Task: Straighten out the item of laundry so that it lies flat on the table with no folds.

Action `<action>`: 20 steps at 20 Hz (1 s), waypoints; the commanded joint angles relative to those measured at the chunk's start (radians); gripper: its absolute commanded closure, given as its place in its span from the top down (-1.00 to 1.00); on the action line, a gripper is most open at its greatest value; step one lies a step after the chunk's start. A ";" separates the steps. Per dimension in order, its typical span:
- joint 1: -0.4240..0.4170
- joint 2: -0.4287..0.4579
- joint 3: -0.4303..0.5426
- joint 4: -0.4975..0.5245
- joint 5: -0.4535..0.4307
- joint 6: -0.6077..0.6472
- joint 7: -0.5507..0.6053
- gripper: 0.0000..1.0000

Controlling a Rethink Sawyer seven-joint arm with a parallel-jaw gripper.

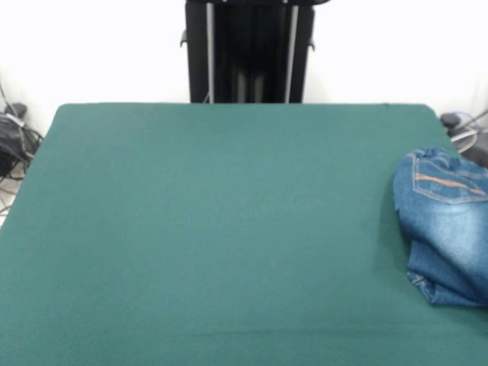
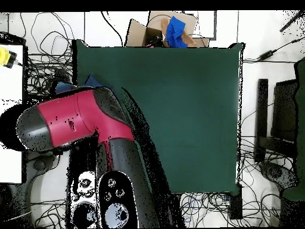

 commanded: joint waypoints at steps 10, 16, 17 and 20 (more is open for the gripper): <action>-0.216 0.163 0.130 0.245 -0.193 -0.408 -0.177 -1.00; -0.271 0.096 0.138 0.373 -0.211 -0.496 -0.117 -1.00; -0.284 0.079 0.141 0.398 -0.208 -0.508 -0.109 -1.00; -0.330 0.049 0.162 0.466 -0.197 -0.535 -0.107 -1.00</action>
